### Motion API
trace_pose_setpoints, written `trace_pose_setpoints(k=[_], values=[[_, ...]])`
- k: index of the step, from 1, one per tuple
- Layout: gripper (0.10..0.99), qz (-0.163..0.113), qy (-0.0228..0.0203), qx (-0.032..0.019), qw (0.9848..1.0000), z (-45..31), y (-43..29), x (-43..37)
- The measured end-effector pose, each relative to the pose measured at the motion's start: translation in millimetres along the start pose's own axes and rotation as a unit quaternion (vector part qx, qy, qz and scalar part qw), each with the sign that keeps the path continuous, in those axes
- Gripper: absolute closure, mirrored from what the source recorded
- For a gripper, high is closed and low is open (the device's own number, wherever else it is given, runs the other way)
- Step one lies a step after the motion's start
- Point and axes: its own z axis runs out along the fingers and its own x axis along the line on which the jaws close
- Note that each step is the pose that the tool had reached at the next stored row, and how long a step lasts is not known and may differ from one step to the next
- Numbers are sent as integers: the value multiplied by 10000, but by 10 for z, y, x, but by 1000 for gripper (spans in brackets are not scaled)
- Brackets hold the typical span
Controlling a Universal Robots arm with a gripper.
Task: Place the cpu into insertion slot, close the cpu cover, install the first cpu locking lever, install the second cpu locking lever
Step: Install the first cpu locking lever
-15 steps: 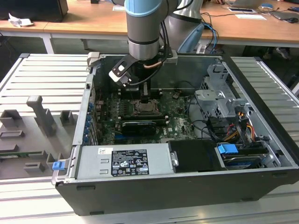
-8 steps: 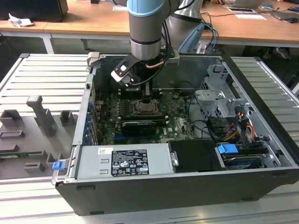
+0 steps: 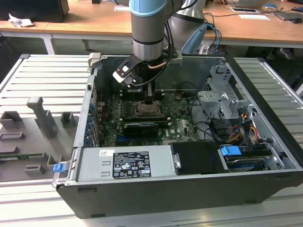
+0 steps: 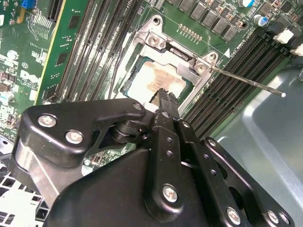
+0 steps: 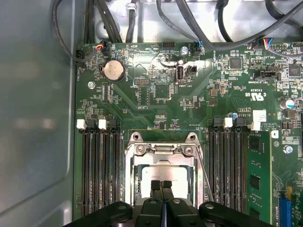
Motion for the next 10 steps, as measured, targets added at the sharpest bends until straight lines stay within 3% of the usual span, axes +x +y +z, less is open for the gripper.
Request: trace_pose_setpoints(k=[10], values=[[980,0,-1,1,10000,-18,1,0]])
